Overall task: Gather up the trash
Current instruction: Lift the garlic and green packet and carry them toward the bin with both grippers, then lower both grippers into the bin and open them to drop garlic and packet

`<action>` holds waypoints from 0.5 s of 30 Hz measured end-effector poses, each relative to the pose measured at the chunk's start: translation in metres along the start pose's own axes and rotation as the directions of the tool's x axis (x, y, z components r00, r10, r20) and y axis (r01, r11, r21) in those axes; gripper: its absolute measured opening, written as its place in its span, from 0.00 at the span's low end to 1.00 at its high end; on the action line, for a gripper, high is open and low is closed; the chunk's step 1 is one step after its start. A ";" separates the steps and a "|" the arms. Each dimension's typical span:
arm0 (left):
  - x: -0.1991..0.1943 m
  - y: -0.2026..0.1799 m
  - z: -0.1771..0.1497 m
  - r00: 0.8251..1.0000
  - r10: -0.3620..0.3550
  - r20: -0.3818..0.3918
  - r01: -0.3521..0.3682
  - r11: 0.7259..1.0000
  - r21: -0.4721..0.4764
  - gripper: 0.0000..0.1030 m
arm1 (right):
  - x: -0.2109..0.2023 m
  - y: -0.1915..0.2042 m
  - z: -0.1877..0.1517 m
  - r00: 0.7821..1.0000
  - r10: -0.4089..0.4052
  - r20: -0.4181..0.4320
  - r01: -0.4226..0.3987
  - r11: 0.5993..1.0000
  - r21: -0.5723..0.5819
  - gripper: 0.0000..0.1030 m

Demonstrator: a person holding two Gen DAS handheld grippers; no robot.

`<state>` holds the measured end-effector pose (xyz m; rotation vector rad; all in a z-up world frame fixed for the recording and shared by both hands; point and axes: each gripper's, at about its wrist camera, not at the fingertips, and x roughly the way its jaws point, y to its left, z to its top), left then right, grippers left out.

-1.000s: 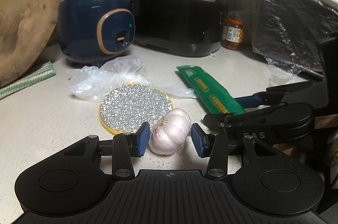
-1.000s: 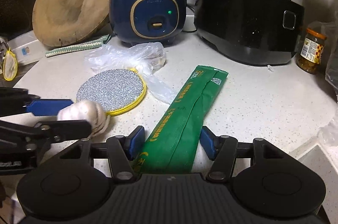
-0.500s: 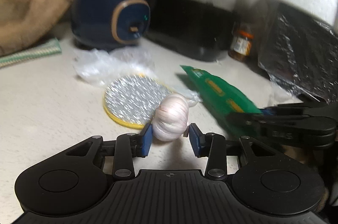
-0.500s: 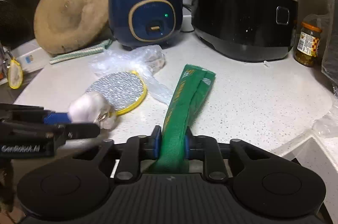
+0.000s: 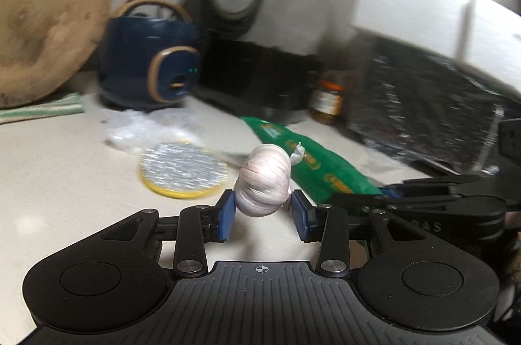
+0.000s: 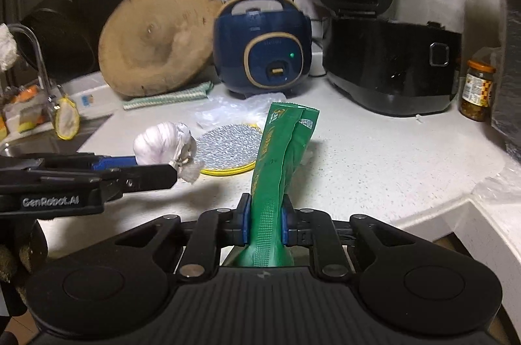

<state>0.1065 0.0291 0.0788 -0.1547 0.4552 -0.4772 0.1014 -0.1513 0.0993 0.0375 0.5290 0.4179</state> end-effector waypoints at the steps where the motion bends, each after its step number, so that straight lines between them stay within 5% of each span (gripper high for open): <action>1: -0.003 -0.007 -0.003 1.000 -0.022 -0.001 0.022 1.000 0.007 0.41 | -0.009 -0.002 -0.005 1.000 0.000 0.013 0.000 1.000 0.014 0.16; 5: -0.004 -0.039 -0.027 0.992 -0.125 -0.027 0.126 0.991 0.038 0.41 | -0.044 -0.014 -0.033 0.997 -0.057 0.057 0.054 0.997 0.059 0.16; 9: 0.011 -0.064 -0.070 0.966 -0.236 -0.105 0.240 0.970 0.029 0.41 | -0.067 -0.030 -0.075 0.987 -0.155 0.033 0.151 0.983 0.104 0.16; 13: 0.052 -0.078 -0.129 0.914 -0.315 -0.255 0.318 0.948 -0.030 0.41 | -0.074 -0.047 -0.123 0.968 -0.244 -0.062 0.250 0.959 0.133 0.16; 15: 0.084 -0.081 -0.161 0.872 -0.323 -0.367 0.317 0.945 -0.078 0.41 | -0.071 -0.060 -0.149 0.953 -0.276 -0.125 0.294 0.942 0.162 0.16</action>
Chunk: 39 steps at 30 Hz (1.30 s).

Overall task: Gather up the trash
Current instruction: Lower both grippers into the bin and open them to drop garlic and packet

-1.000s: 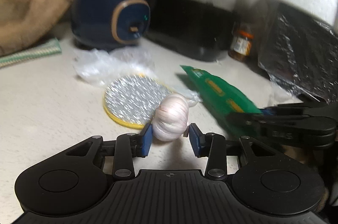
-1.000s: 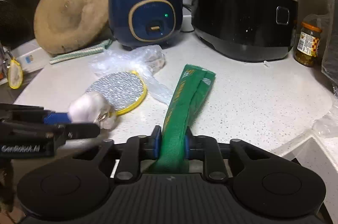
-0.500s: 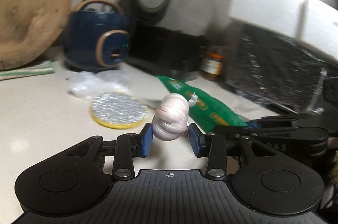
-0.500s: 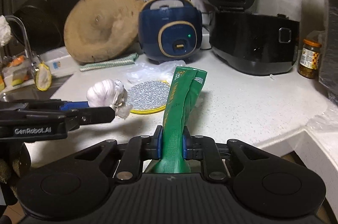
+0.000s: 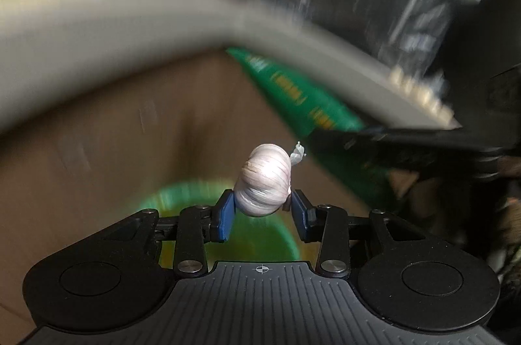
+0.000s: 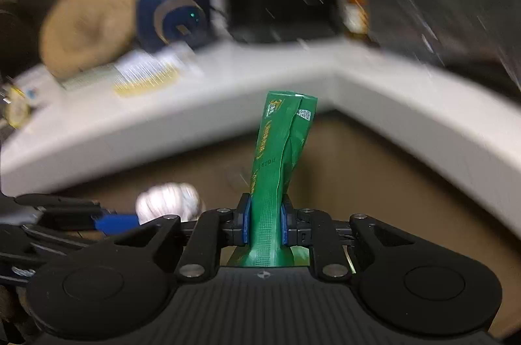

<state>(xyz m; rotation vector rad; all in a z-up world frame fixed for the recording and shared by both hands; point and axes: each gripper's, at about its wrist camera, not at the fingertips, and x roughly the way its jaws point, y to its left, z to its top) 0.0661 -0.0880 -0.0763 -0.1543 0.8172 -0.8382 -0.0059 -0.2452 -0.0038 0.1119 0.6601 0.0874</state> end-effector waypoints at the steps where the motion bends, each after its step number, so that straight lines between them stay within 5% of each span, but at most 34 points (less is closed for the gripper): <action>1: 0.018 0.005 -0.008 0.998 -0.005 -0.057 0.004 1.000 -0.018 0.41 | 0.006 -0.008 -0.011 0.999 -0.021 -0.031 0.021 1.000 0.020 0.16; 7: 0.108 0.041 -0.047 0.947 0.024 -0.319 -0.070 0.988 -0.135 0.41 | 0.047 -0.058 -0.069 0.974 -0.032 -0.226 0.081 0.974 0.210 0.16; 14: 0.180 0.079 -0.077 0.886 0.050 -0.461 -0.163 0.965 -0.207 0.40 | 0.096 -0.079 -0.116 0.922 0.059 -0.382 0.086 0.932 0.351 0.16; 21: 0.161 0.088 -0.076 0.913 0.082 -0.400 -0.176 0.963 -0.204 0.40 | 0.120 -0.076 -0.137 0.887 0.106 -0.450 0.089 0.916 0.391 0.16; 26: 0.144 0.087 -0.071 0.908 0.161 -0.387 -0.232 0.962 -0.143 0.40 | 0.148 -0.068 -0.146 0.834 0.181 -0.522 0.079 0.896 0.437 0.16; 34: 0.136 0.081 -0.072 0.915 0.162 -0.370 -0.223 0.966 -0.129 0.40 | 0.179 -0.050 -0.163 0.750 0.272 -0.603 0.078 0.869 0.489 0.16; 39: 0.134 0.079 -0.072 0.920 0.152 -0.361 -0.211 0.968 -0.132 0.40 | 0.188 -0.050 -0.168 0.739 0.257 -0.623 0.114 0.864 0.491 0.25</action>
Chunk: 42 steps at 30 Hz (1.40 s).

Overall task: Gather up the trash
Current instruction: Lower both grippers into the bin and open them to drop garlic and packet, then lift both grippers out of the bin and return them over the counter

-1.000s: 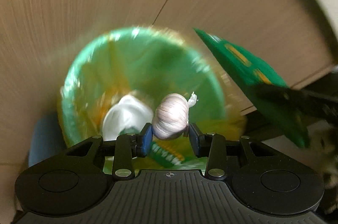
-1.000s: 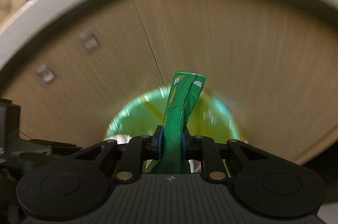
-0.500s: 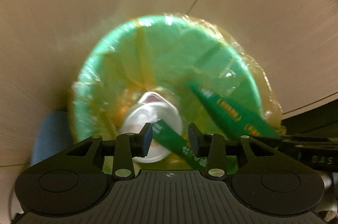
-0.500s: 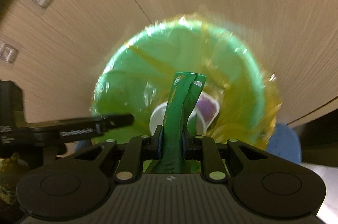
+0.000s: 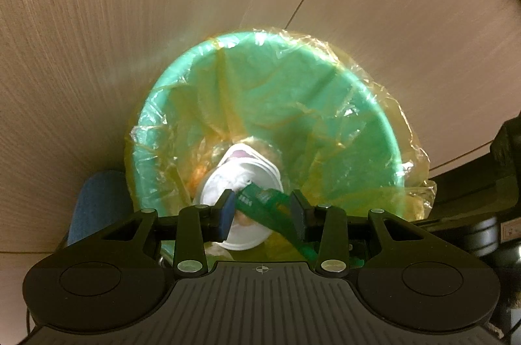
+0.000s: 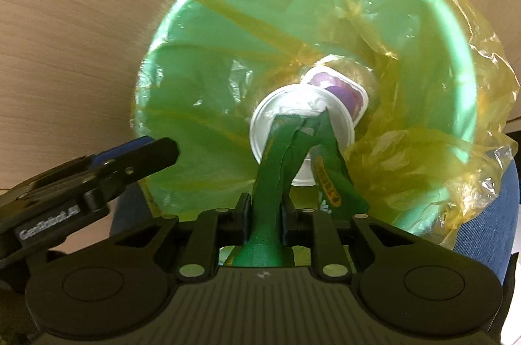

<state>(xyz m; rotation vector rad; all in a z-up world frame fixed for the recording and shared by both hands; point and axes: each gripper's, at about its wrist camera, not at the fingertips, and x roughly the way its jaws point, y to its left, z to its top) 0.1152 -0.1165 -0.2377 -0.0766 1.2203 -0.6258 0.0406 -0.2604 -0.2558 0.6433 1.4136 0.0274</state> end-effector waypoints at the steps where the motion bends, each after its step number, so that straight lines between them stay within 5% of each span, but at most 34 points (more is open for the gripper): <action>1: 0.000 0.000 0.000 1.000 -0.002 0.001 0.002 1.000 0.001 0.40 | -0.001 0.000 -0.001 1.000 0.000 0.006 0.000 1.000 0.005 0.32; 4: -0.001 -0.002 -0.002 1.000 -0.009 0.003 0.009 1.000 0.003 0.40 | -0.005 0.002 -0.002 0.999 -0.018 0.027 0.018 1.000 0.008 0.40; 18: -0.025 -0.019 -0.011 0.997 -0.015 0.072 0.012 0.999 0.046 0.40 | -0.032 0.017 -0.021 0.989 -0.076 0.127 0.084 0.995 -0.058 0.41; 21: -0.043 -0.029 -0.011 0.992 -0.012 0.126 0.002 0.997 0.080 0.40 | -0.053 0.025 -0.026 0.973 -0.103 0.209 0.125 0.988 -0.094 0.41; 26: -0.087 -0.047 -0.006 0.970 -0.017 0.242 -0.016 0.991 0.133 0.40 | -0.107 0.048 -0.033 0.911 -0.137 0.388 0.222 0.958 -0.182 0.41; 32: -0.163 -0.063 0.009 0.911 -0.018 0.412 -0.069 0.978 0.196 0.40 | -0.178 0.090 -0.031 0.849 -0.046 0.527 0.228 0.931 -0.286 0.42; 39: -0.276 -0.048 0.021 0.776 0.015 0.630 -0.163 0.970 0.178 0.40 | -0.256 0.160 -0.022 0.782 0.161 0.602 0.122 0.908 -0.400 0.43; 42: -0.296 -0.041 0.028 0.751 0.052 0.658 -0.187 0.973 0.137 0.40 | -0.273 0.188 -0.022 0.735 0.215 0.643 0.132 0.885 -0.447 0.48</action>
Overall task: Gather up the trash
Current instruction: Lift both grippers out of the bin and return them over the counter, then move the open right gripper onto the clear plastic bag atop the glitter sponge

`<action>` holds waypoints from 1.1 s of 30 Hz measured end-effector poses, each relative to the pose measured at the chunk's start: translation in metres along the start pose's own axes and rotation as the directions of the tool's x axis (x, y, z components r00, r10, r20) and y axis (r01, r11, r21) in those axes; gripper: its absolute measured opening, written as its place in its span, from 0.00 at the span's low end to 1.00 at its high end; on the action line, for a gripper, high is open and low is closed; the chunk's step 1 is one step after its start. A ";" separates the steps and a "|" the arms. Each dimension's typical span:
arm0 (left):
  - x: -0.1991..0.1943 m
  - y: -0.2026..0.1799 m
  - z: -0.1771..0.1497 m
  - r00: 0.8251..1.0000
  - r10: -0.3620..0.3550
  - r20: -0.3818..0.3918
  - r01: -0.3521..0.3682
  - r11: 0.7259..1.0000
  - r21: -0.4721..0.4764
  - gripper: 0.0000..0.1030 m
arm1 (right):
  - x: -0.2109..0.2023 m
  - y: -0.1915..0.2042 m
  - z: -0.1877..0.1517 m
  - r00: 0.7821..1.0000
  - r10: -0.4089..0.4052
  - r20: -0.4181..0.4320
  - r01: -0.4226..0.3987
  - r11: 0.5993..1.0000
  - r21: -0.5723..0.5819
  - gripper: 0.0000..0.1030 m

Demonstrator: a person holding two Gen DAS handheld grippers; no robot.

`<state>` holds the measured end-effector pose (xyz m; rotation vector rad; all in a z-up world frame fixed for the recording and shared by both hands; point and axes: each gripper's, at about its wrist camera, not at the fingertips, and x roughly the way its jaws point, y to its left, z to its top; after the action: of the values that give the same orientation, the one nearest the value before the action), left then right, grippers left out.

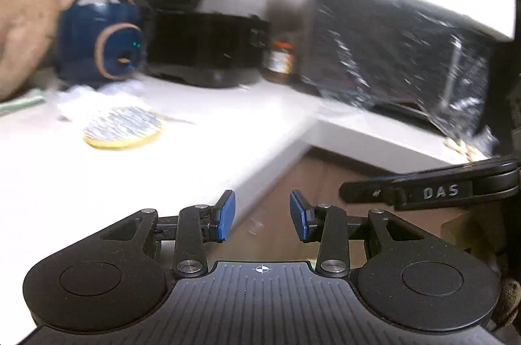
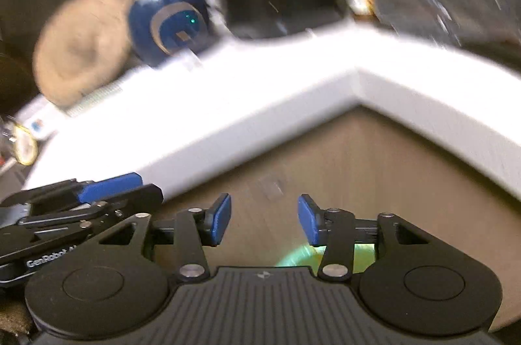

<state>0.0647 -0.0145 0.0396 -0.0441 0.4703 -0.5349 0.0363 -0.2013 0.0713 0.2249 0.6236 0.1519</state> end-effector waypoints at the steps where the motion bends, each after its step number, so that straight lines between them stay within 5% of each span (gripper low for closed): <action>1: 0.000 0.003 0.006 1.000 0.013 0.001 -0.013 1.000 -0.011 0.40 | 0.002 0.007 0.007 1.000 -0.010 0.015 0.010 1.000 -0.016 0.48; 7: -0.013 0.035 0.046 0.995 0.079 0.069 -0.073 0.994 -0.082 0.40 | 0.007 0.034 0.051 0.998 0.001 0.060 0.004 0.998 -0.069 0.48; 14: -0.034 0.094 0.092 0.967 0.221 0.128 -0.195 0.963 -0.184 0.40 | 0.014 0.051 0.115 0.984 0.097 0.149 -0.094 0.995 -0.026 0.48; 19: -0.003 0.140 0.110 0.995 0.100 -0.008 -0.098 0.955 -0.278 0.40 | 0.059 0.081 0.141 0.992 0.089 0.085 -0.076 0.987 -0.142 0.52; 25: 0.008 0.165 0.098 0.977 0.213 -0.029 -0.213 0.940 -0.267 0.40 | 0.127 0.114 0.141 0.989 0.146 0.015 -0.136 0.955 -0.264 0.63; 30: -0.004 0.165 0.094 0.980 0.199 0.003 -0.192 0.948 -0.253 0.40 | 0.202 0.126 0.150 0.983 0.154 -0.100 -0.172 0.961 -0.216 0.63; 33: 0.000 0.167 0.093 0.983 0.183 -0.026 -0.184 0.948 -0.260 0.40 | 0.237 0.133 0.160 0.990 0.107 -0.095 -0.126 0.968 -0.218 0.63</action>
<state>0.1864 0.1222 0.0958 -0.2511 0.5387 -0.2871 0.3120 -0.0497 0.0983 0.0373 0.6703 0.3444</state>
